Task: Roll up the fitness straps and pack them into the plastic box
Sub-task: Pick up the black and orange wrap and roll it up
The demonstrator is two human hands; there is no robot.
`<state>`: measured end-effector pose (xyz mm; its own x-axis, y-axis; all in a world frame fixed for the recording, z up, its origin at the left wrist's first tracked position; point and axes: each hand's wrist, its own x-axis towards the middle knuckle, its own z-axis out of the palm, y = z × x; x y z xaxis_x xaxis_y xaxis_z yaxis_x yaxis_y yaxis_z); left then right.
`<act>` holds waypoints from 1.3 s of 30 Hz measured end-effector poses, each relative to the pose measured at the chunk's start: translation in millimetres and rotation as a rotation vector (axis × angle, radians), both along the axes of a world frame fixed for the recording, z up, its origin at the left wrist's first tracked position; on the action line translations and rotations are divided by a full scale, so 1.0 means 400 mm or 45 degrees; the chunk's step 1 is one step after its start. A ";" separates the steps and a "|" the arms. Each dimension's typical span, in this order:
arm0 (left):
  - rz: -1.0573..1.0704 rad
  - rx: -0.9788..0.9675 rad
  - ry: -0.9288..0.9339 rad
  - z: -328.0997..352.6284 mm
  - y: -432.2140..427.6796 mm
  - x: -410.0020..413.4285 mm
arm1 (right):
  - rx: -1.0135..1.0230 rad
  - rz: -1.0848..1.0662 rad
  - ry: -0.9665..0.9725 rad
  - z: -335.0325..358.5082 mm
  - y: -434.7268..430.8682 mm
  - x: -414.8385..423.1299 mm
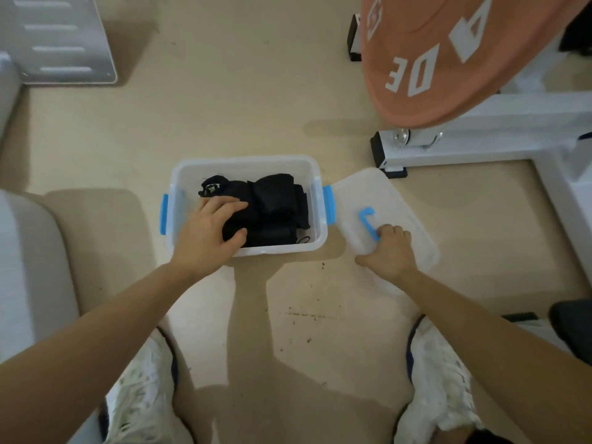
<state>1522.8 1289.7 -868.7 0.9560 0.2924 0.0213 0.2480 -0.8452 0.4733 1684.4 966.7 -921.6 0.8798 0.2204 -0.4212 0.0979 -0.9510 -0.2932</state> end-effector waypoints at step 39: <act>0.812 -1.097 -0.195 0.024 0.124 -0.153 | 0.236 1.195 -0.247 0.208 0.396 -0.148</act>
<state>1461.5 1339.5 -858.9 0.6273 0.7086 -0.3230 0.4120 0.0500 0.9098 1625.2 1125.0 -838.3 0.3632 0.9149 -0.1759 0.8542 -0.4024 -0.3293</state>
